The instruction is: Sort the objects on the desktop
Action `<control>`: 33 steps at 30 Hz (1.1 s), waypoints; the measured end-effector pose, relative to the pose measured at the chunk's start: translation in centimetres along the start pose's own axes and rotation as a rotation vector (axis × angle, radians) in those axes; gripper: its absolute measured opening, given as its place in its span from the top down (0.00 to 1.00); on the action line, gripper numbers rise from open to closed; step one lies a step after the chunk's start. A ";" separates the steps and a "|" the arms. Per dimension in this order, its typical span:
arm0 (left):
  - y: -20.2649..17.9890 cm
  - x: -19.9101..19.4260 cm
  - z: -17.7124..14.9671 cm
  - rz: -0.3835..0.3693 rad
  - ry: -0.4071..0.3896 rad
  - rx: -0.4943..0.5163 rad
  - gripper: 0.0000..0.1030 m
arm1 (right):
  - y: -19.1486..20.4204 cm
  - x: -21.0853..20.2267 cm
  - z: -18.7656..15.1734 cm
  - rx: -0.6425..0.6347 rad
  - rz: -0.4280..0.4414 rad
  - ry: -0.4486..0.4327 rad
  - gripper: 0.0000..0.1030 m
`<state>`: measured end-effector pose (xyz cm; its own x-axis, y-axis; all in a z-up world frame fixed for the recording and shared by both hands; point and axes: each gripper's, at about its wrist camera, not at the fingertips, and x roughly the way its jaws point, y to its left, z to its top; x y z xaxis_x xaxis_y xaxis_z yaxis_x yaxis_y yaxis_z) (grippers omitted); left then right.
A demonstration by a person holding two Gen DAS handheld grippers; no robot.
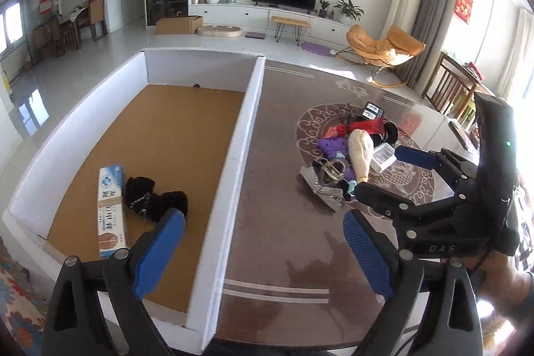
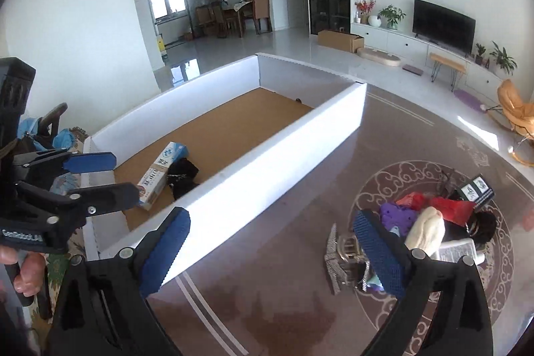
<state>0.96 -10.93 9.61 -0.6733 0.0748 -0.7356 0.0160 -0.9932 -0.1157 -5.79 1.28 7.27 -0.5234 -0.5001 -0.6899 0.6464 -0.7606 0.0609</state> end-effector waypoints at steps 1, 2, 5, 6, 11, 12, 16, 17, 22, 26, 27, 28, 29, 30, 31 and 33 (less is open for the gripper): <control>-1.7 0.9 -0.5 -0.021 0.012 0.026 0.01 | -1.7 -0.4 -1.5 0.021 -0.038 0.013 0.04; -3.2 2.0 -1.2 -0.034 0.037 0.048 0.01 | -3.5 -0.6 -3.0 0.040 -0.081 0.031 0.04; -6.4 6.6 -3.3 -0.022 0.133 0.077 0.01 | -8.4 -0.8 -7.5 0.101 -0.210 0.112 0.04; -7.0 8.1 -3.8 -0.013 0.162 0.077 0.02 | -10.1 -1.2 -9.2 0.127 -0.245 0.139 0.04; -9.1 13.3 -5.1 0.015 0.215 0.079 0.02 | -14.3 -2.9 -14.7 0.224 -0.347 0.180 0.04; -9.5 13.9 -5.0 0.017 0.213 0.084 0.02 | -14.6 -2.9 -15.0 0.228 -0.355 0.179 0.04; -10.8 16.1 -3.8 0.054 0.199 0.134 0.00 | -14.7 -2.8 -15.8 0.248 -0.360 0.167 0.03; -10.9 16.6 -3.4 0.044 0.195 0.141 0.00 | -14.9 -2.6 -15.7 0.258 -0.359 0.172 0.00; -11.3 18.5 -1.6 0.026 0.140 0.160 0.00 | -15.3 -2.4 -15.7 0.285 -0.343 0.176 0.00; -11.1 18.4 -1.5 0.025 0.118 0.154 0.00 | -15.3 -2.4 -15.7 0.285 -0.343 0.176 0.00; -11.0 18.4 -1.6 0.023 0.117 0.152 0.00 | -15.3 -2.4 -15.7 0.285 -0.343 0.176 0.00; -11.1 18.4 -1.6 0.023 0.117 0.153 0.00 | -15.3 -2.4 -15.7 0.285 -0.343 0.176 0.00; -11.1 18.4 -1.7 0.023 0.117 0.153 0.00 | -15.3 -2.4 -15.7 0.285 -0.343 0.176 0.00; -11.1 18.4 -1.7 0.024 0.118 0.153 0.00 | -15.3 -2.4 -15.7 0.285 -0.343 0.176 0.00; -11.1 18.4 -1.6 0.023 0.118 0.153 0.00 | -15.3 -2.3 -15.7 0.285 -0.343 0.175 0.00; -11.1 18.4 -1.6 0.023 0.118 0.153 0.00 | -15.2 -2.4 -15.7 0.285 -0.343 0.175 0.00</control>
<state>-10.44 1.57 -3.71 -0.5824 0.0526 -0.8112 -0.0879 -0.9961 -0.0014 -5.71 20.55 -3.35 -0.5624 -0.1416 -0.8147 0.2619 -0.9650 -0.0131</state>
